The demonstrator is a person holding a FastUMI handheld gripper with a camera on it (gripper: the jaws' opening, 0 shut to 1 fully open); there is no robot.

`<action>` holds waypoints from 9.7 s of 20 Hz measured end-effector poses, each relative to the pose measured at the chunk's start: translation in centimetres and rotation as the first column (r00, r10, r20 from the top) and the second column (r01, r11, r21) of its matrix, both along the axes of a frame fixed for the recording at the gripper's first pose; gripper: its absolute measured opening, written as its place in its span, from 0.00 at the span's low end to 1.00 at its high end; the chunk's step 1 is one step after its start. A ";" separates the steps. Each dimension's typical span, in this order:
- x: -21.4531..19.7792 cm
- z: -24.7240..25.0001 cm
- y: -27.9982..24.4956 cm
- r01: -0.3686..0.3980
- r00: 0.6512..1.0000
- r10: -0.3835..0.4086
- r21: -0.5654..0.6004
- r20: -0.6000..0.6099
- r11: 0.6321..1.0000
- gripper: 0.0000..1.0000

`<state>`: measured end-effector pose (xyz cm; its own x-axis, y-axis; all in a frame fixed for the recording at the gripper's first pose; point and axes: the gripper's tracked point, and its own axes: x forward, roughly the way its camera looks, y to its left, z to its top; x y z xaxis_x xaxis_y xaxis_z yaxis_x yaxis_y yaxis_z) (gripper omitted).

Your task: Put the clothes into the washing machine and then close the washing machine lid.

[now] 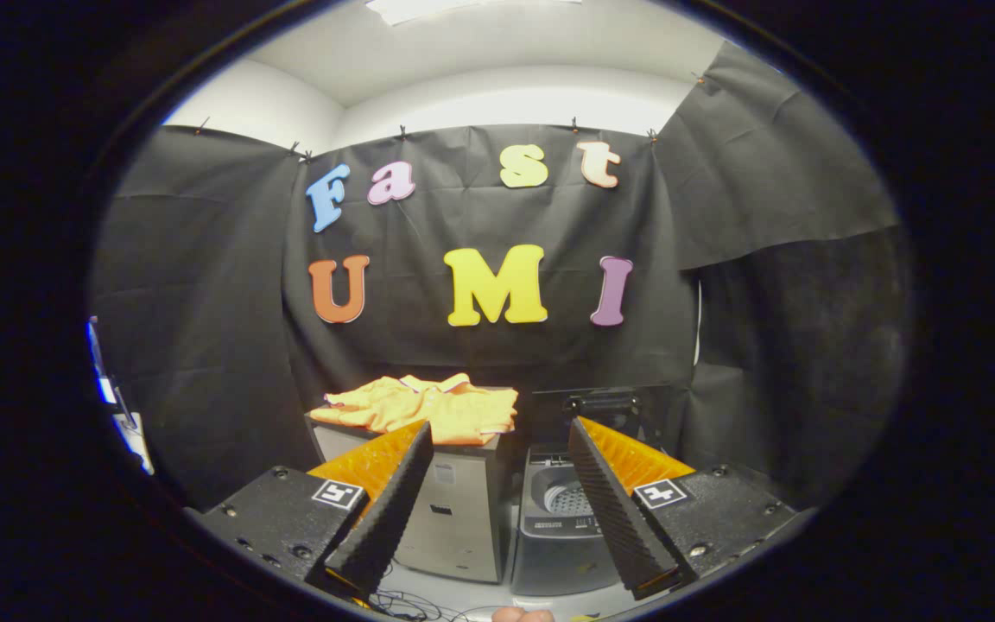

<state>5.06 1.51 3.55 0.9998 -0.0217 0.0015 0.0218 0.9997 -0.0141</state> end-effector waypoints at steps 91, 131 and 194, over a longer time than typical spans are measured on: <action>29.3 6.7 -22.2 0.123 0.943 -0.086 0.096 -0.320 0.988 0.04; 34.6 -31.2 -28.4 0.348 0.525 -0.202 -0.009 -0.827 0.938 0.05; 49.8 -19.8 -27.5 0.122 0.748 -0.114 -0.034 -0.654 0.992 0.88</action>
<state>54.81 -26.03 -16.26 0.7459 -0.1356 -0.6521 0.1287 0.9899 -0.0588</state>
